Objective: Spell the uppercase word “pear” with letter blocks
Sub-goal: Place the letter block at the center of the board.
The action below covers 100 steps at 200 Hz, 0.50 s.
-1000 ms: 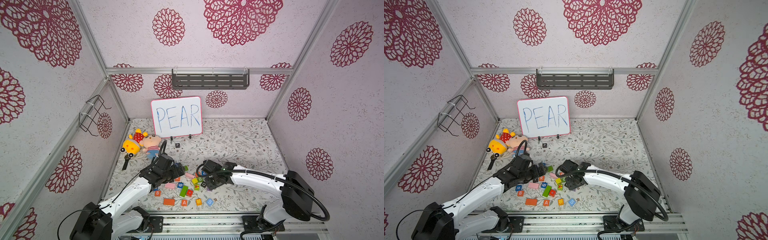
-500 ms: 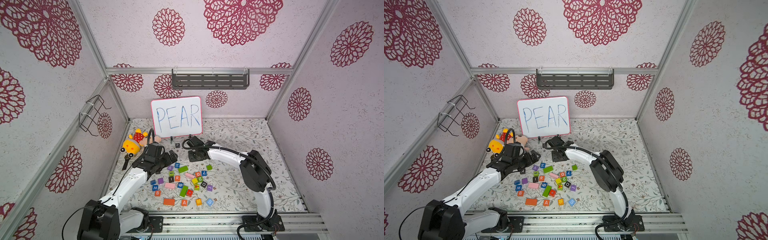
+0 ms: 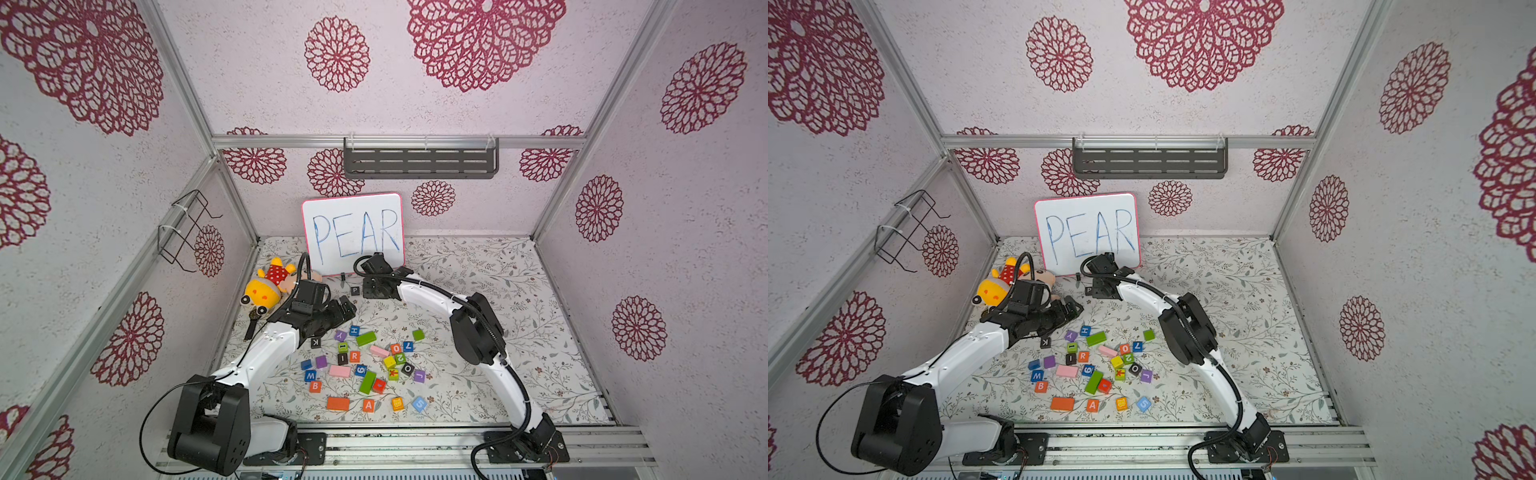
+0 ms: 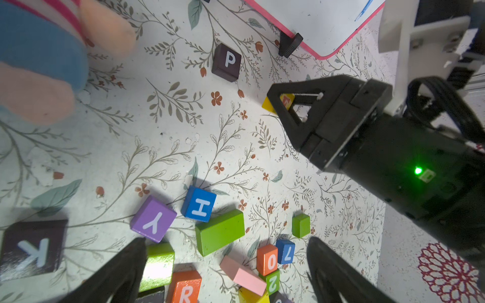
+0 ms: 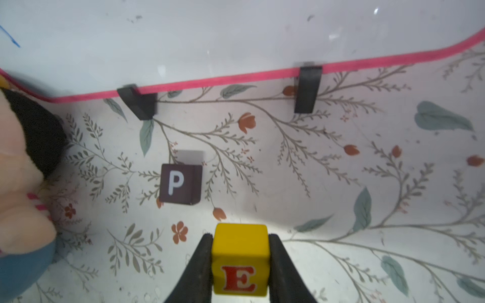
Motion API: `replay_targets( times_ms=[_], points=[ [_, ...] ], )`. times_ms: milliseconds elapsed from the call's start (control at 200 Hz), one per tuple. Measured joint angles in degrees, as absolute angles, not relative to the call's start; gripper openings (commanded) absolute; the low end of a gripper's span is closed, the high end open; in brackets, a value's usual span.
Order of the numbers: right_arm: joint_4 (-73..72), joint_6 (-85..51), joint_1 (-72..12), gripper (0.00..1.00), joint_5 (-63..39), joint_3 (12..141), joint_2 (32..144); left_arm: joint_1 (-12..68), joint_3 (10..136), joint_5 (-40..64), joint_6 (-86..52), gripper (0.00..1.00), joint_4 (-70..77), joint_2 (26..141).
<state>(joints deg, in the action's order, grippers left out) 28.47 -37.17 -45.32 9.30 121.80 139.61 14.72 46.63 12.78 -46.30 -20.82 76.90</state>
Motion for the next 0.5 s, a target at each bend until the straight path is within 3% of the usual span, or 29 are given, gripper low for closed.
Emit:
replay_targets(
  times_ms=[500],
  points=[
    [29.43,-38.81,-44.23,0.18,8.75,129.97,145.82,14.57,48.07,14.00,-45.45,0.98,-20.38,80.01]
  ],
)
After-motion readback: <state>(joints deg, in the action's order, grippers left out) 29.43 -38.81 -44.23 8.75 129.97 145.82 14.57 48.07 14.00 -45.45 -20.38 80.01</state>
